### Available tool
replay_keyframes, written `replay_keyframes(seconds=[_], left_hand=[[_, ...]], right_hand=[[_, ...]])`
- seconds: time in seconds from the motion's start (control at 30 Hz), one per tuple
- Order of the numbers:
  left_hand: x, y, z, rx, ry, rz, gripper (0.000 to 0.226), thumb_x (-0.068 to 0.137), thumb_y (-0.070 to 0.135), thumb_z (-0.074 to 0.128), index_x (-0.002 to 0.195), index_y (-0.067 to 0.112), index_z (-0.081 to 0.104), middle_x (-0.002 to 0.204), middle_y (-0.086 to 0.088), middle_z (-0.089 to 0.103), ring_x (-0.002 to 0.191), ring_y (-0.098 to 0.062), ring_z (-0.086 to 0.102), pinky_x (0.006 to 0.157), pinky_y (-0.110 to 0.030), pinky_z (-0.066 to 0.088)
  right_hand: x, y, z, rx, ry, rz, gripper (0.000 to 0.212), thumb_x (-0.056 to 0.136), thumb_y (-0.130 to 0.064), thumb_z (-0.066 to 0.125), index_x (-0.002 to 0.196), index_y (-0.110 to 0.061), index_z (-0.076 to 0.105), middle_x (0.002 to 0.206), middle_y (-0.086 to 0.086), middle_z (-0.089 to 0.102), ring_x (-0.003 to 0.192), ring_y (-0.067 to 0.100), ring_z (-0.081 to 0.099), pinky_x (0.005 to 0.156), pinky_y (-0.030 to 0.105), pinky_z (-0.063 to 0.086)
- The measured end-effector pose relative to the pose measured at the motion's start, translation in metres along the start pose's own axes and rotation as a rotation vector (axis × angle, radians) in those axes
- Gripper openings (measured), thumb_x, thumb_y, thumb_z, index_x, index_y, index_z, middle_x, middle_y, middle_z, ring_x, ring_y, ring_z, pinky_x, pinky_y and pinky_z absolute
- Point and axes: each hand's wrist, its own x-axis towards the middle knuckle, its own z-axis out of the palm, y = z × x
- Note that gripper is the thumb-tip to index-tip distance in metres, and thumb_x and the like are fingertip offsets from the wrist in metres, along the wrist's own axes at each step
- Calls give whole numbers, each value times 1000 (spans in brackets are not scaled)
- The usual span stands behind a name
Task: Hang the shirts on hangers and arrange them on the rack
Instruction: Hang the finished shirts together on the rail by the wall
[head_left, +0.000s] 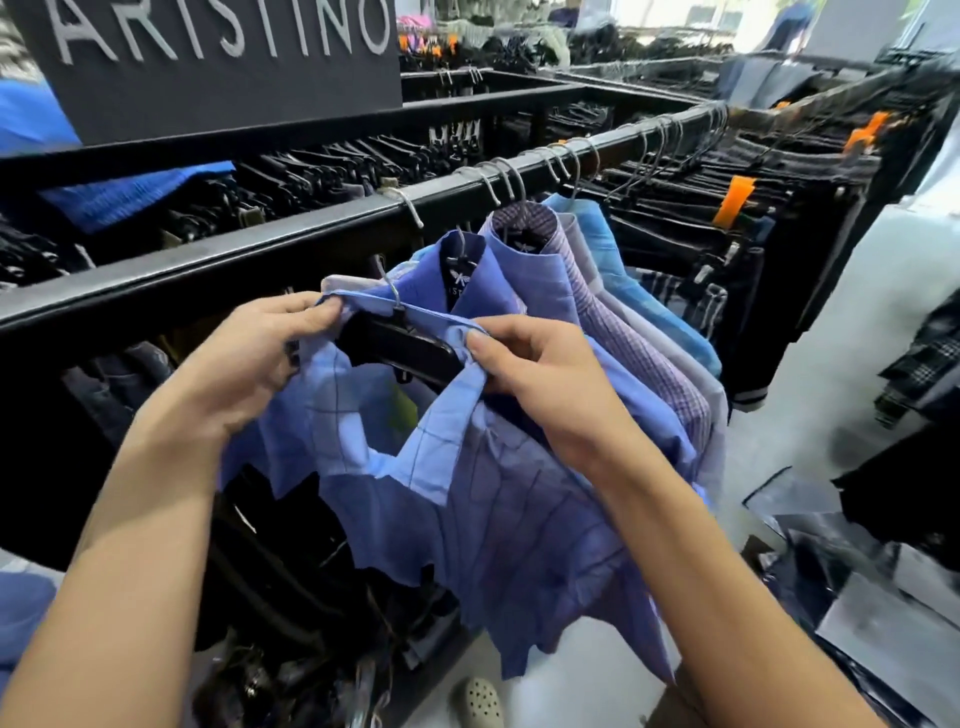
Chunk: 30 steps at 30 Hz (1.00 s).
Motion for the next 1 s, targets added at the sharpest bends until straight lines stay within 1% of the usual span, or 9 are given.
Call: replay_keyframes(seconds=[0.07,0.2,0.3,0.37,0.43,0.7,0.77,0.87,1.0], left_hand=[[-1,5,-6,7,-91,-77,38,84,33,71,116,11,75,118,-23,69,104,-33,58,93,-39,42],[-1,13,-4,-8,-12,-199,34,93,42,60,79,21,83,82,-7,59,79,-18,45,74,-30,34],[-1,12,-3,91,-30,-178,26,98,38,59,94,23,80,91,-11,62,84,-23,48,79,-34,39],[-5,12,-4,142,45,-140,25,102,27,57,83,27,74,75,0,55,67,-15,42,58,-23,38],[-9,10,-4,130,68,-95,13,103,22,56,98,27,67,74,1,49,61,-11,35,47,-17,35],[-38,-4,-2,-136,115,-137,24,101,5,53,122,17,56,73,2,66,56,-5,61,52,-19,54],[-39,-1,-4,-387,121,-181,29,94,3,63,116,19,55,71,7,71,59,-3,68,57,-21,58],[-44,1,-8,-575,46,-183,82,43,10,99,114,19,58,83,1,74,66,-10,71,62,-26,61],[-51,-3,-7,-245,57,-222,55,86,5,66,135,28,52,82,-4,72,63,-12,63,58,-23,57]], right_hand=[[1,-6,-1,199,-86,113,14,100,-3,59,108,-5,70,92,9,73,81,14,69,78,27,59],[4,-17,-7,158,-127,170,13,101,-7,58,111,-14,63,88,3,63,70,10,62,67,23,57],[2,-23,-12,38,-207,200,11,103,-10,56,111,-16,61,79,-1,63,64,8,58,67,25,52],[-2,-23,-16,-63,-312,240,11,103,-13,57,113,-15,63,82,1,65,69,11,57,70,25,50],[-8,-18,-20,-147,-368,251,12,102,-11,58,112,-12,65,85,2,66,72,11,57,70,23,50],[-19,-19,-22,110,-378,251,26,96,10,54,93,-15,62,79,2,59,69,11,57,71,20,56],[-17,-19,-20,277,-393,281,32,95,12,50,86,-18,55,79,3,55,71,13,57,69,21,56],[-10,-11,-17,481,-406,371,41,92,13,46,76,-25,38,74,2,43,65,12,52,65,22,48],[-6,9,-14,513,-449,488,39,79,11,44,73,-23,28,74,2,32,68,13,36,66,28,33]])
